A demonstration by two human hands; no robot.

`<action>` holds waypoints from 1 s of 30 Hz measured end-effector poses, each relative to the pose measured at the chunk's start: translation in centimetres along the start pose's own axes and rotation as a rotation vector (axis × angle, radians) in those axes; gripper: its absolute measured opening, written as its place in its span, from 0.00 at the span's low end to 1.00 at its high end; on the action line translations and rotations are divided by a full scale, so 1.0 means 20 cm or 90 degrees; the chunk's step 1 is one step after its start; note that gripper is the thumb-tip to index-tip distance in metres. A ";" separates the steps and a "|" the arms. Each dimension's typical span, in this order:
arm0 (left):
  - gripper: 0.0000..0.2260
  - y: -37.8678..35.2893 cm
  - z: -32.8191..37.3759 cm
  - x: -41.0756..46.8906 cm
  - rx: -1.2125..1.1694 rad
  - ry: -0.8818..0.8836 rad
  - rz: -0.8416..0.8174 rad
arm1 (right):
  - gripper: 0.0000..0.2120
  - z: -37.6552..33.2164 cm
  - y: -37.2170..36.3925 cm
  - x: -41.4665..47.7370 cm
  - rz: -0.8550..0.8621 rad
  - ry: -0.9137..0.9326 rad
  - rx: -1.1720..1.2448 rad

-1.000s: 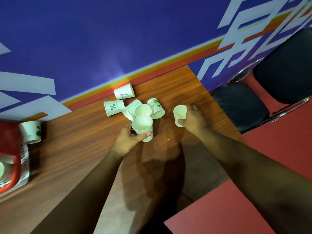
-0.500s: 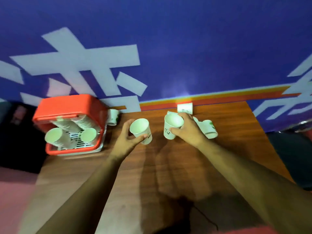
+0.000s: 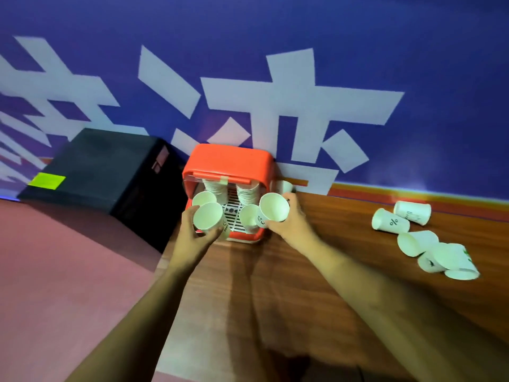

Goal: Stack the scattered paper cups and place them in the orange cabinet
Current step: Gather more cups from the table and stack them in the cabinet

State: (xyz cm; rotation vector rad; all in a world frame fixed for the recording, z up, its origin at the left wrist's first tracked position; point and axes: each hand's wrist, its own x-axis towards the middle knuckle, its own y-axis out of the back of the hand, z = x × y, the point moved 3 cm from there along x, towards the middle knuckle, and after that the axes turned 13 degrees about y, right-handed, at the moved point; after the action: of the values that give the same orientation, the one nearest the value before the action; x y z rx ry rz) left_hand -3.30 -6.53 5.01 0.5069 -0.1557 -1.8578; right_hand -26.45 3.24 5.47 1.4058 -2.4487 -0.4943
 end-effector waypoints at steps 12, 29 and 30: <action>0.29 0.23 -0.09 0.50 -0.039 -0.042 -0.007 | 0.36 0.14 -0.47 0.20 -0.017 -0.036 -0.210; 0.34 0.17 -0.26 0.74 0.259 -0.056 -0.037 | 0.37 0.27 -0.59 0.27 -0.093 -0.098 -0.275; 0.35 0.17 -0.27 0.74 0.260 -0.051 -0.051 | 0.36 0.28 -0.59 0.27 -0.091 -0.097 -0.269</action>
State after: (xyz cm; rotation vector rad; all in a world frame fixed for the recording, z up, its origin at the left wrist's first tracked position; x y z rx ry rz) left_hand -1.93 -20.62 -2.51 0.7260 -0.5838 -1.9311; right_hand -22.18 -6.19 -4.14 1.4017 -2.1812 -1.1147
